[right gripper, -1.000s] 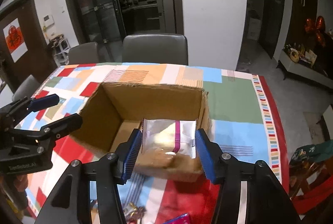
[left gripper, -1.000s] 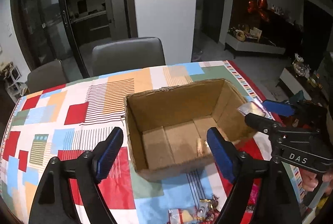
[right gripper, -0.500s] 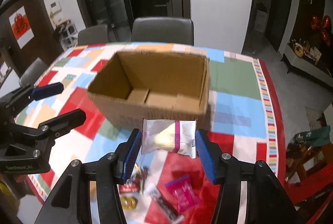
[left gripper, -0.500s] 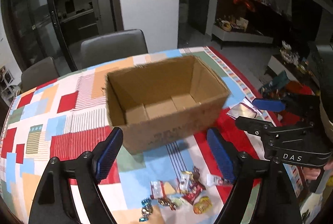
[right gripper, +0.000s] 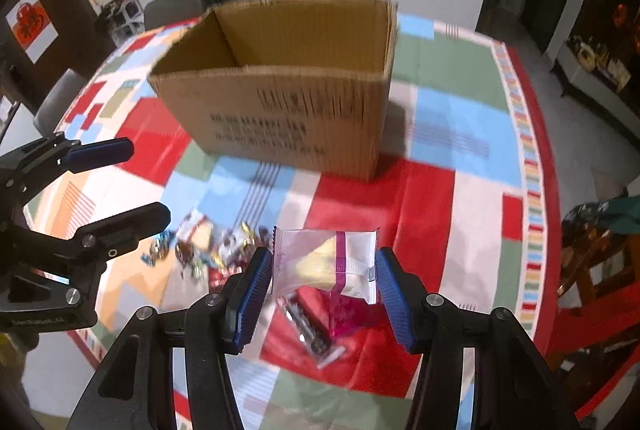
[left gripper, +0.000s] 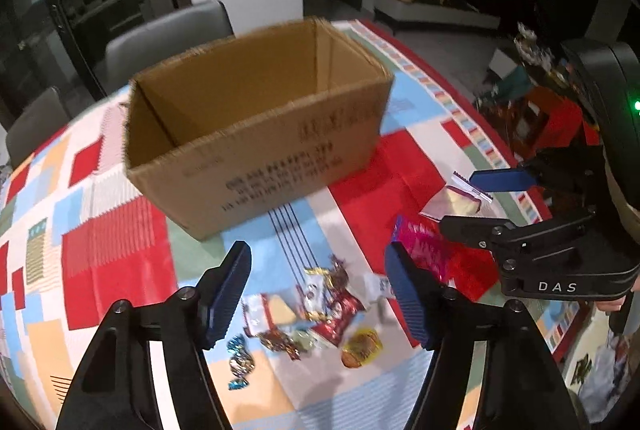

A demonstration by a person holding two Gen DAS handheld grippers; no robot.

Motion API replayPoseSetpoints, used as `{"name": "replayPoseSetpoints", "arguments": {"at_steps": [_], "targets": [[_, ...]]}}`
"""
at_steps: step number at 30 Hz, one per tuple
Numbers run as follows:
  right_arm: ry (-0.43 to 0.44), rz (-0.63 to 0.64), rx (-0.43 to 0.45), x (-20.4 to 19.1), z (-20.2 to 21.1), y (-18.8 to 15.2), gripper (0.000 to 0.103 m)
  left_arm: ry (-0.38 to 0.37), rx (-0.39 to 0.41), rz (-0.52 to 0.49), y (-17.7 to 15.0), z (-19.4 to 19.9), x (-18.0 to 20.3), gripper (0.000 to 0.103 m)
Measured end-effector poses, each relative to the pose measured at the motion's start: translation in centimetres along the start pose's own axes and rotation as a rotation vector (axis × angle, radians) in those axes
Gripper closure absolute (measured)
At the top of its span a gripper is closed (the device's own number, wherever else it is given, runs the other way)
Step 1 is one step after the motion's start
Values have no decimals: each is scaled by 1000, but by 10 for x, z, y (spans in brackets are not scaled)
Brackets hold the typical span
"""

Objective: Organize snacks
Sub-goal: 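Carry the clear wrapped cake over the box and release it with the right gripper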

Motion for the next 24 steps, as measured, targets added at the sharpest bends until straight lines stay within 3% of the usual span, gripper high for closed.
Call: {"name": "replayPoseSetpoints", "arguments": {"at_steps": [7,13,15,16,24], "targets": [[5,-5,-104,8,-27,-17,49,-47,-103,-15,-10,-32,9,39],[7,-32,-112,17,-35,-17,49,-37,-130,-10,-15,-45,9,42],[1,-31,-102,17,-35,-15,50,-30,-113,-14,-14,-41,8,43],[1,-23,-87,16,-33,-13,55,-25,-103,-16,-12,-38,7,43],[35,-9,48,3,4,21,55,3,3,12,8,-7,-9,43]]}}
Point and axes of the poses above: each gripper's, at about its wrist camera, not at the fingertips, and z roughly against the way its jaws point, x to its right, y to its top, the point moved 1 cm from there along -z, roughly the way its jaws point, and after that the axes turned 6 degrees about -z, right-handed, at the moved point
